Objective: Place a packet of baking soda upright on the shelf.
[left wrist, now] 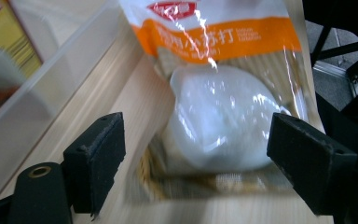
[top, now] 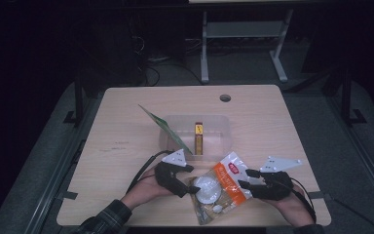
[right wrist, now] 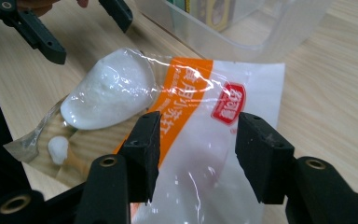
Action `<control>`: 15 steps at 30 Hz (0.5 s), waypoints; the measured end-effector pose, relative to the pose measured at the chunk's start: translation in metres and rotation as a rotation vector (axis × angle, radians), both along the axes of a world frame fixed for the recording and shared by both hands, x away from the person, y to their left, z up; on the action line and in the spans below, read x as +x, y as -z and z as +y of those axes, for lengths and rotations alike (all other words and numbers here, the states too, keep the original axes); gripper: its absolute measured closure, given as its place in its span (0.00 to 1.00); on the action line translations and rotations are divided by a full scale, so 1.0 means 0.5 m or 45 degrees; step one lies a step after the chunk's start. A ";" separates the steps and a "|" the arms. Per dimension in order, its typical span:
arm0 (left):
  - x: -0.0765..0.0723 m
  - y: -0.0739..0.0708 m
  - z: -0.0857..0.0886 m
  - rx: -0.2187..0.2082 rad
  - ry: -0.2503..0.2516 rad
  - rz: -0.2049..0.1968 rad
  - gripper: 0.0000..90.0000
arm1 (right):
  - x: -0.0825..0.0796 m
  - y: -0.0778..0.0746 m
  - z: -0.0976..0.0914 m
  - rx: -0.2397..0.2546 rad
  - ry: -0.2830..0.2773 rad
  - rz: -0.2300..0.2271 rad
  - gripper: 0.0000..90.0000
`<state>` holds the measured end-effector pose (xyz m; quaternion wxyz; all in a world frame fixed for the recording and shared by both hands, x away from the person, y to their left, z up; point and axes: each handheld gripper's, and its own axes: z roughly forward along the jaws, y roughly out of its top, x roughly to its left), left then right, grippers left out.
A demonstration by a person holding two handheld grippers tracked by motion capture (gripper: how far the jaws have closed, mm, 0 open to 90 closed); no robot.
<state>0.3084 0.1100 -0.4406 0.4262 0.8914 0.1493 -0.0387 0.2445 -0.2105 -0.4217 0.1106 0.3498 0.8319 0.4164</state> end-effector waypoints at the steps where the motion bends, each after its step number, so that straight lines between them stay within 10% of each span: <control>1: 0.001 0.002 -0.007 -0.009 -0.001 0.007 0.22 | -0.004 0.001 -0.004 0.006 0.008 0.003 0.54; 15: 0.024 0.032 -0.084 0.077 0.038 0.041 0.29 | -0.011 0.007 -0.017 0.034 0.004 0.007 0.54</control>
